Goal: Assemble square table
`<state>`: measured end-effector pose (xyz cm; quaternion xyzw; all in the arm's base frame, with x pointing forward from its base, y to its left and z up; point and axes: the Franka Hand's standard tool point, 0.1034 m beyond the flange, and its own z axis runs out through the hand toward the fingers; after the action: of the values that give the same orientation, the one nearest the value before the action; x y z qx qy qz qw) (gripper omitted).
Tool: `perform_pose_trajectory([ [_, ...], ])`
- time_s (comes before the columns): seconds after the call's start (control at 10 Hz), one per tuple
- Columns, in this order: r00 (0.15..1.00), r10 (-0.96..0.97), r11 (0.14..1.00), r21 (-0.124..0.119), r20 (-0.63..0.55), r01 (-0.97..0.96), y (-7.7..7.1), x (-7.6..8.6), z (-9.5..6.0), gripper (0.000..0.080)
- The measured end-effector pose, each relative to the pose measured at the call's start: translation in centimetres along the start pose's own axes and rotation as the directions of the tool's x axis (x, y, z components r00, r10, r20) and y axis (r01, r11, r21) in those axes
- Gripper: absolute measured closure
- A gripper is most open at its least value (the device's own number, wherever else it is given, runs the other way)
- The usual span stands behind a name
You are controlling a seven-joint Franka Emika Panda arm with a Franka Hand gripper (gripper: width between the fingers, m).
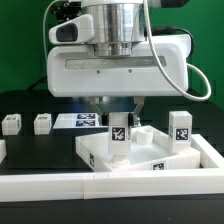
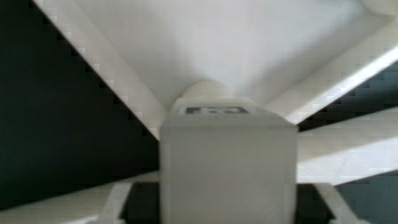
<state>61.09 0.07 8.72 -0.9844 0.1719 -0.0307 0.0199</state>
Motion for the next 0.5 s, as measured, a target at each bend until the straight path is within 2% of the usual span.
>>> perform_pose_trajectory([
  [0.2, 0.981, 0.195, 0.981, 0.001, -0.002, -0.195, -0.34, 0.03, 0.05, 0.0508],
  [0.5, 0.942, 0.336, 0.942, 0.002, -0.003, -0.336, -0.51, 0.15, 0.07, 0.0508],
])
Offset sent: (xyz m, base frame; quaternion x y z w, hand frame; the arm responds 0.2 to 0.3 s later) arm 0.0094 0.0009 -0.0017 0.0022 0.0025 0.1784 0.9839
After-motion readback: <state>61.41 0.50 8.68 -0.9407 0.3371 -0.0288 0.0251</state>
